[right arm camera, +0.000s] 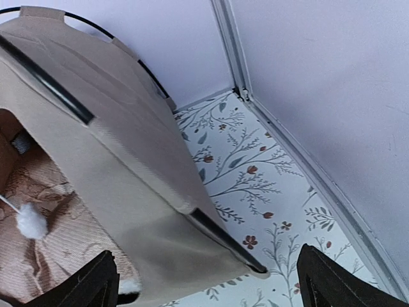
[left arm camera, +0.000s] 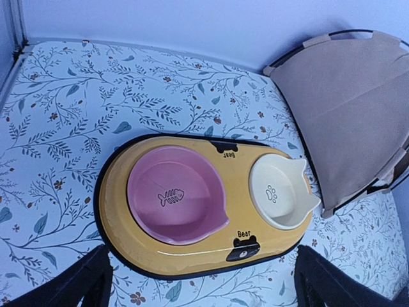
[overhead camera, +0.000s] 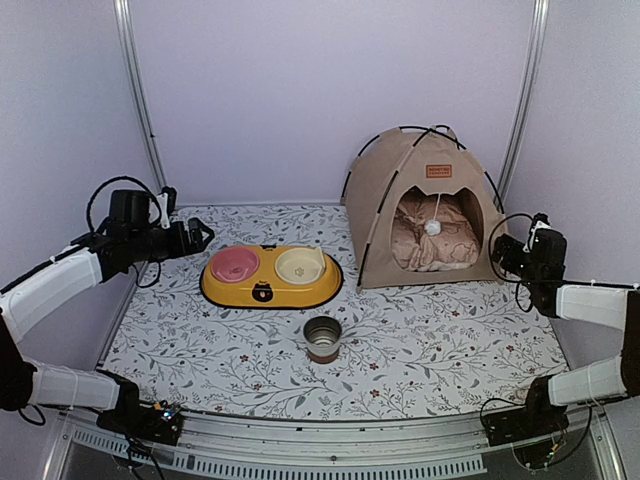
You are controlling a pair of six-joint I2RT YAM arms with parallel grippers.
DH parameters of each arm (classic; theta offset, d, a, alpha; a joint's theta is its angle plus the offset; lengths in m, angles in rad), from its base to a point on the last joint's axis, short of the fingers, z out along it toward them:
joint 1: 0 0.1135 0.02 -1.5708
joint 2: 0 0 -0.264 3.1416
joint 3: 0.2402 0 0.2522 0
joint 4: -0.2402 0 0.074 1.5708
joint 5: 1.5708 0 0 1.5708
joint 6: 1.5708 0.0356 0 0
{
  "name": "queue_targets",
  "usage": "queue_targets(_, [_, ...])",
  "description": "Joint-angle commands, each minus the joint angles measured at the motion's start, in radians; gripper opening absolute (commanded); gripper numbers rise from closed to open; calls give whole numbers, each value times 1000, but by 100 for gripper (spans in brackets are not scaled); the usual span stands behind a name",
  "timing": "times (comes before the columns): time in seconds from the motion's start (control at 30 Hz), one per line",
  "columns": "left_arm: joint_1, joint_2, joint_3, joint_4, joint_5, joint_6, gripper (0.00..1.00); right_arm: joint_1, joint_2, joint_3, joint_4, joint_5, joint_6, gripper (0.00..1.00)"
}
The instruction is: Set up the pet tent
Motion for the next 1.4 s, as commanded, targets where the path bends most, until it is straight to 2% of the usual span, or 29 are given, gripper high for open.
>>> queue_targets(0.0, [24, -20, 38, -47, -43, 12, 100, -41, 52, -80, 309, 37, -74, 99])
queue_targets(0.13, [65, -27, 27, -29, -28, 22, 100, -41, 107, -147, 515, 106, -172, 99])
queue_targets(0.3, [110, -20, -25, 72, -55, 76, 100, -41, 240, -286, 924, 76, -238, 99])
queue_targets(0.4, [142, -12, -79, 147, -41, 81, 100, -40, 241, -284, 907, 29, -256, 99])
queue_targets(0.47, [162, -4, -112, 201, -3, 82, 99, -40, 274, -281, 923, -55, -277, 99])
queue_targets(0.5, [171, 1, -132, 234, 17, 84, 99, -38, 328, -297, 1025, -95, -304, 99])
queue_targets(0.53, [177, 6, -149, 265, 26, 84, 100, -39, 338, -302, 1049, -133, -321, 99])
queue_targets(0.6, [185, 15, -173, 307, 19, 79, 100, -39, 317, -256, 927, -124, -326, 99])
queue_targets(0.7, [190, 20, -205, 383, -6, 117, 99, -39, 325, -249, 926, -105, -324, 99])
queue_targets(0.77, [186, 31, -224, 433, -85, 167, 99, -39, 325, -249, 927, -105, -324, 99])
queue_targets(0.9, [191, 114, -237, 495, -266, 167, 99, -38, 325, -249, 927, -106, -324, 99])
queue_targets(1.1, [189, 199, -345, 758, -457, 226, 99, -38, 325, -248, 927, -106, -324, 99])
queue_targets(1.27, [189, 242, -458, 1044, -491, 295, 99, -39, 325, -248, 926, -106, -324, 99])
queue_targets(1.3, [189, 241, -469, 1078, -478, 302, 100, -39, 324, -248, 925, -106, -324, 99])
queue_targets(1.37, [189, 251, -525, 1275, -418, 360, 100, -38, 325, -249, 926, -106, -324, 99])
